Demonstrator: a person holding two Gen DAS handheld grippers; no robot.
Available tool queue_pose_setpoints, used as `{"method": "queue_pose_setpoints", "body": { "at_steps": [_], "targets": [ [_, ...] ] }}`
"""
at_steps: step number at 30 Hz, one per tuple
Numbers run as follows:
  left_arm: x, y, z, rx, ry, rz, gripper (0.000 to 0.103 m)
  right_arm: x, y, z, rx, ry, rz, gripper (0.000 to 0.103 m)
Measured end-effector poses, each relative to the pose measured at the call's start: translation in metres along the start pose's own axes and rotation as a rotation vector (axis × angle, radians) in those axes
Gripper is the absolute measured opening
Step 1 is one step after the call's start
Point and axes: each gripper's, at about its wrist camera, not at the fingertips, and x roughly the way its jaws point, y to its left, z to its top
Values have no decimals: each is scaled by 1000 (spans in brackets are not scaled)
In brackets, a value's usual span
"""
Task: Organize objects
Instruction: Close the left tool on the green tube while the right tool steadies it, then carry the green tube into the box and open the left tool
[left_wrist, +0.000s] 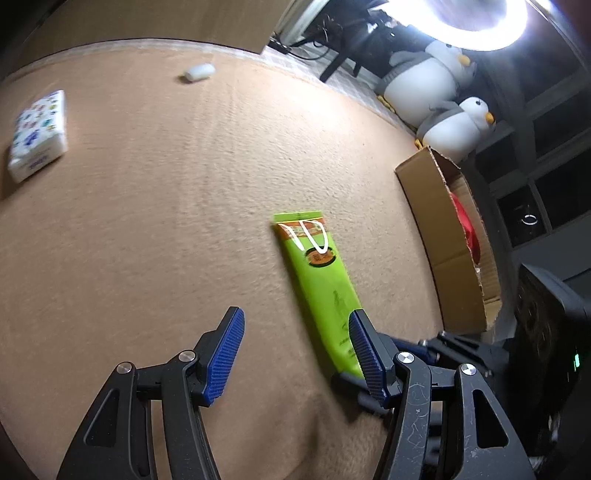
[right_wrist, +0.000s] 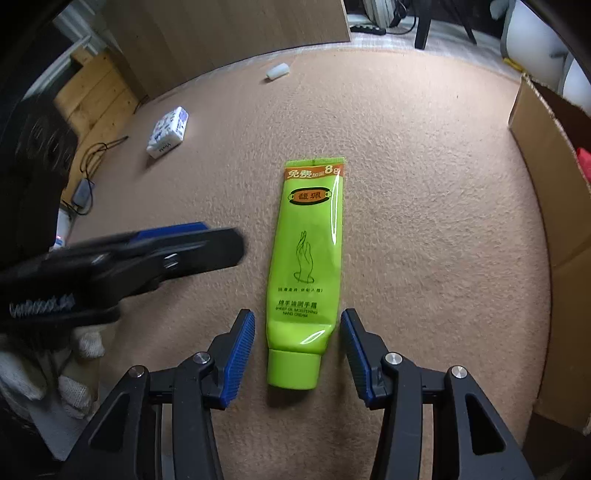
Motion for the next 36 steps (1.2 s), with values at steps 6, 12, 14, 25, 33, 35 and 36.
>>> {"method": "queue_pose_setpoints", "body": {
  "at_steps": [6,12,14,25,33,35,36],
  "targets": [
    [18,-13,5,37,20,4,61,1,6,-6,-40,-25,-56,38],
    [21,-20,9,45,23,0,61,-3,-4,-14,-30,-75,-22,35],
    [23,-22,8,46,29,-6,61,-4,-6,-18,-24,-103,-9,35],
    [33,-38,11,64,42,7,41,-9,-16,-20,39,-160,72,35],
    [27,-52,17,60,16,-40,30,-16,-29,-18,64,-165,63,35],
    [21,-59,22,67,-2,-60,29,-24,-31,-17,66,-180,59,35],
    [19,-64,24,70,-9,-70,28,-29,-32,-16,66,-190,56,35]
  ]
}}
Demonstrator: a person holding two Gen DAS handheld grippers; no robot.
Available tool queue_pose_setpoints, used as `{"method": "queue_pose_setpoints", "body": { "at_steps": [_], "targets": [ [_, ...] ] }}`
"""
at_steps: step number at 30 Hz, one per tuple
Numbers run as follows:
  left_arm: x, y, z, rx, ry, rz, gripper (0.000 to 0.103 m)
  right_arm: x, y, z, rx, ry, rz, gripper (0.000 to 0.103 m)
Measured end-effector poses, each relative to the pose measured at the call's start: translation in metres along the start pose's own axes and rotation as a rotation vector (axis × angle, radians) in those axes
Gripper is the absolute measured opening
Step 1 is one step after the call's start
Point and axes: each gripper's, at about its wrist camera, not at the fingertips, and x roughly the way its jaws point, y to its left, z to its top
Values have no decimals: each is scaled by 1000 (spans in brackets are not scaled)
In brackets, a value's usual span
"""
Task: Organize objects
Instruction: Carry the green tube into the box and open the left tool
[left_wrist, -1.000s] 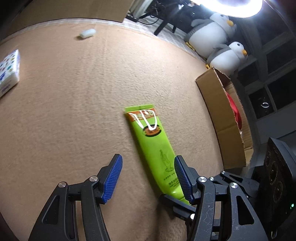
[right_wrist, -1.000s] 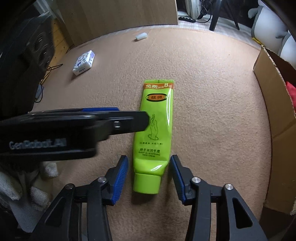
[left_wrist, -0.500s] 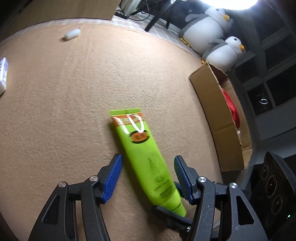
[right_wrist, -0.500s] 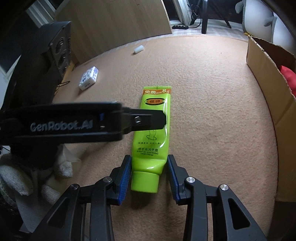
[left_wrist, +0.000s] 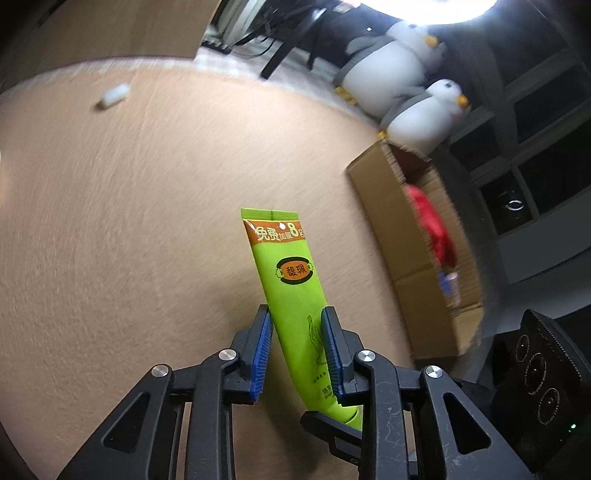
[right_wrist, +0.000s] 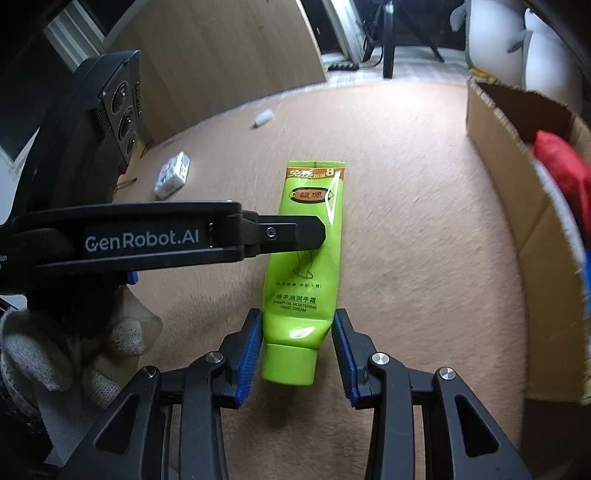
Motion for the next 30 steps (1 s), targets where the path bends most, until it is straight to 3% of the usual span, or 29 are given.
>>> {"method": "queue_pose_setpoints", "body": {
  "at_steps": [8,17,30],
  "targets": [
    [-9,-59,28,85,-52,-61,28,-49,-16,22,-5,-88,-45,35],
    [24,-139,49,174,-48,-136,28,-102,-67,27,19,-145,-135,35],
    [77,-184,50,215,3,-135,18,-123,-137,33,57,-137,-213,35]
  ]
}}
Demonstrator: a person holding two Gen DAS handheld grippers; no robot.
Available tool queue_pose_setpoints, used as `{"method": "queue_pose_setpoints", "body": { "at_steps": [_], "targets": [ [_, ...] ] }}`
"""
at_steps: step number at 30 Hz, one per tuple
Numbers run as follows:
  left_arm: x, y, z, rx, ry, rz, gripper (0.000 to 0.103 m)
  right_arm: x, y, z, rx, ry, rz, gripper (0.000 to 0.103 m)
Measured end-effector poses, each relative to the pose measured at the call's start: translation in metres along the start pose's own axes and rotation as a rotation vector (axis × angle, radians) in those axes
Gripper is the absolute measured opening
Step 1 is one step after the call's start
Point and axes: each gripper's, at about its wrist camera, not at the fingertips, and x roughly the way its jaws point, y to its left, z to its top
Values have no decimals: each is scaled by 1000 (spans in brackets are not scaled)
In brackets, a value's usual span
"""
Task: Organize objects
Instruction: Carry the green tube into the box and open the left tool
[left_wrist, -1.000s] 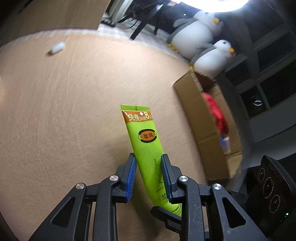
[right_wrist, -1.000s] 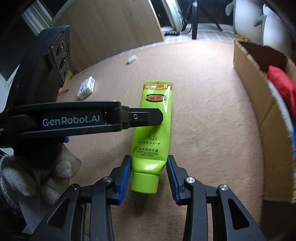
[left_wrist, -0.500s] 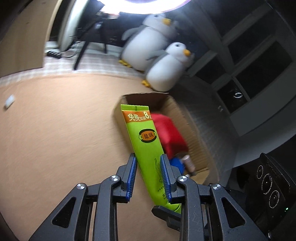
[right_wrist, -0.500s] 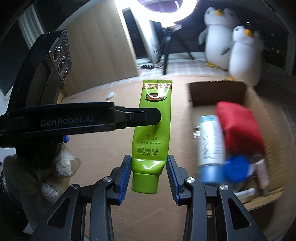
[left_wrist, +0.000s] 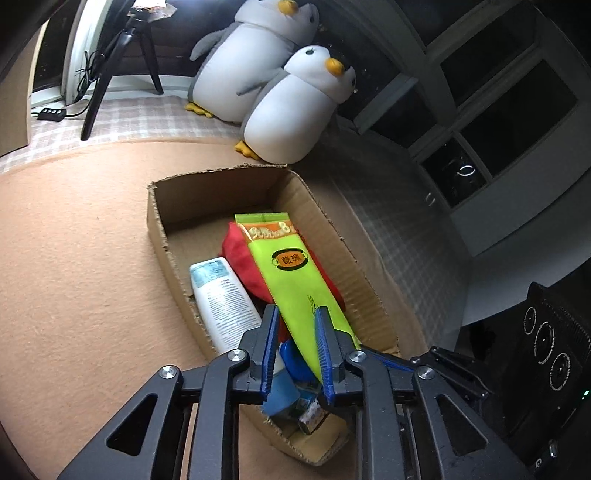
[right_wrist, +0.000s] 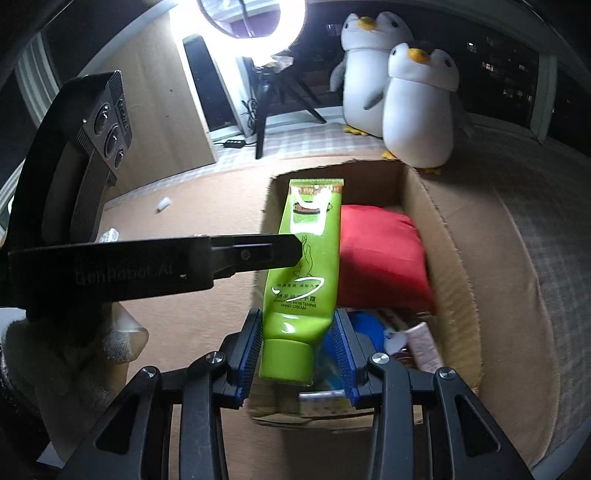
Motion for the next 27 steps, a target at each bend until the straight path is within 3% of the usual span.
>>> {"method": "queue_pose_setpoints", "body": {
  "at_steps": [10,12,14,15,27],
  "targets": [
    [14,-3,-1,2,26,6,17,3,-12,-6,0,28,-10,36],
    [13,-1,-1,-5,25,16,37,5,-13,-5,13,38,-13,43],
    [10,2,-1,-8,11,30,51,6,-14,-5,26,36,-19,56],
    [8,3,-1,-8,7,35,53,5,-14,-5,28,32,-20,56],
    [-28,28,-13,-33,-19,67,53,8,-1,-11,39,37,-4,58]
  ]
}}
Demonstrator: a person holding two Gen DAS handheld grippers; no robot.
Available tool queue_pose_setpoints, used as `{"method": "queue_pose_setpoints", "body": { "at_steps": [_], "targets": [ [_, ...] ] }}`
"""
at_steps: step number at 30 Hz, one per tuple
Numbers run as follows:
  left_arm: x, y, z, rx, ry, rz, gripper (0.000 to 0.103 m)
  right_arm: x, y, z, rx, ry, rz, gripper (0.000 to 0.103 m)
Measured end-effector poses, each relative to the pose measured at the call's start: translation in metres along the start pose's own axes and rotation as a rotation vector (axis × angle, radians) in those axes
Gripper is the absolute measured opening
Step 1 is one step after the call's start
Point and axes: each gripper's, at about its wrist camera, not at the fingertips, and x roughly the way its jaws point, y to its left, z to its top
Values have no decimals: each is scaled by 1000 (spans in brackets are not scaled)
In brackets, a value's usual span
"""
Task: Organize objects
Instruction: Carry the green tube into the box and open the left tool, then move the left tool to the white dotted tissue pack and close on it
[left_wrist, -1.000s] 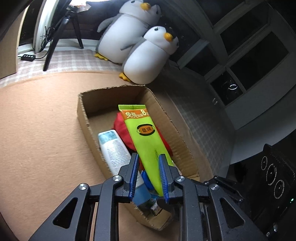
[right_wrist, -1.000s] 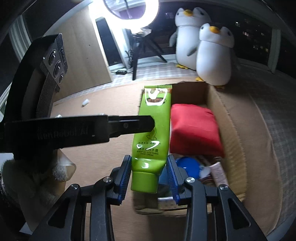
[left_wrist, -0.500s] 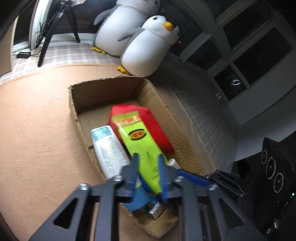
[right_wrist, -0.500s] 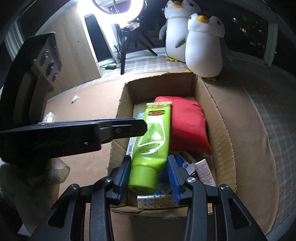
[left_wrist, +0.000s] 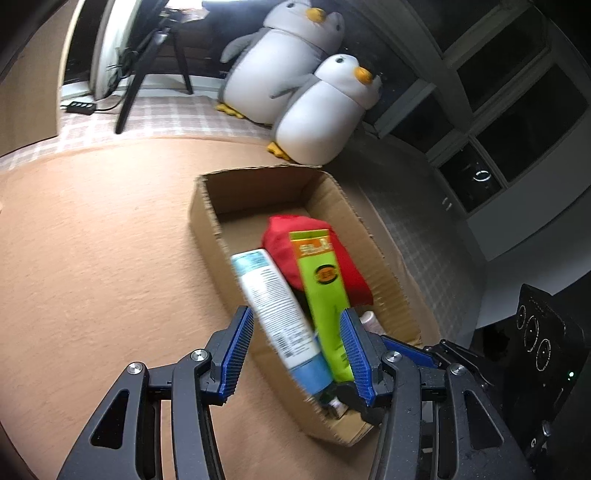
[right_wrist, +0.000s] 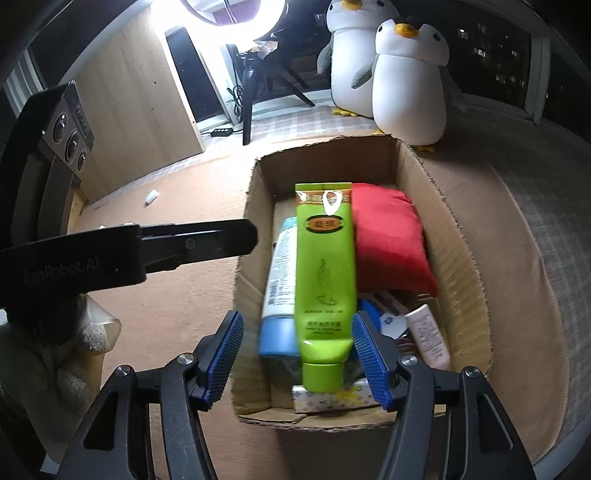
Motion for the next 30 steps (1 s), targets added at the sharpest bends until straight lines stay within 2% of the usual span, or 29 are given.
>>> {"method": "queue_pose_setpoints", "body": {
  "at_steps": [4,11,20,25,30],
  "targets": [
    [-18,15,-8,-4,-17,35,53,3,9,-1,9,5,21,58],
    [-56,62,-24,-57,-47,97,60,7,32,-2,8,-7,52,61],
    [-113,155,-42,-181,-86,202,63,19,86,-4,-29,-1,73,64],
    [-147,215,-44,-252,-119,291,65,28,114,-8,-10,14,93,64],
    [-180,279,-37,-311,-147,371,67,34,142,-16,-37,22,61,64]
  ]
}}
